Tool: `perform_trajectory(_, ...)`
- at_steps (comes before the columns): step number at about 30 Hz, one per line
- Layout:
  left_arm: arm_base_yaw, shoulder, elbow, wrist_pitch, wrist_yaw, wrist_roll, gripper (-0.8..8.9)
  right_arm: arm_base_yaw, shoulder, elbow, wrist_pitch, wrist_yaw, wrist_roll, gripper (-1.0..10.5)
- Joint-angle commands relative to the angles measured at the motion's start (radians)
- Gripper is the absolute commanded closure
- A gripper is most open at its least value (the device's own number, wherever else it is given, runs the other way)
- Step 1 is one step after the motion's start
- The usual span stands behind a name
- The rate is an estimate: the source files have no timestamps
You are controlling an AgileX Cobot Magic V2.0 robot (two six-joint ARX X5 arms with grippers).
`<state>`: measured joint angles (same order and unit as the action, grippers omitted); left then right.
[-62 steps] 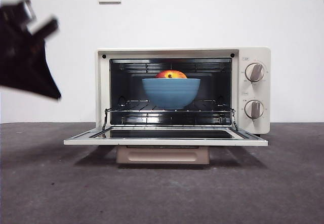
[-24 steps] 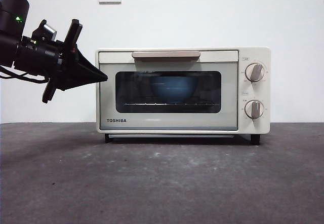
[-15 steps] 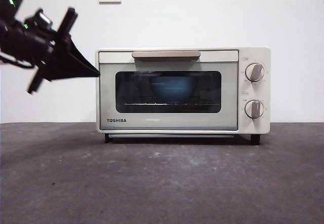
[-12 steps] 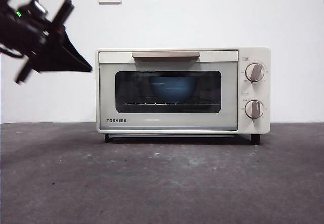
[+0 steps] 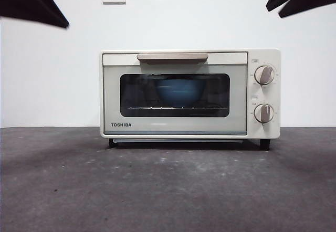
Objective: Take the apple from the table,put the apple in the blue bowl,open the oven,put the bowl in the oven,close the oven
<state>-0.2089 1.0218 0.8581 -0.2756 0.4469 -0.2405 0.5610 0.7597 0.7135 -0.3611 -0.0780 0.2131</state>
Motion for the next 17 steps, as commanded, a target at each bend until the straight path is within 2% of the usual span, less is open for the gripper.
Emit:
perform_trajectory(1, -0.008, -0.039, 0.015, -0.028, -0.010, 0.023, 8.07, 0.006, 0.002, 0.006, 0.045, -0.002, 0.002, 9.4)
perform_trajectory(7, -0.010, -0.103, 0.015, -0.076, -0.009, 0.018, 8.06, 0.006, 0.002, 0.006, 0.076, 0.003, -0.004, 9.4)
perform_trajectory(17, -0.010, -0.109, 0.015, -0.075, -0.010, 0.012, 8.06, 0.006, 0.003, 0.006, 0.077, 0.027, -0.005, 9.4)
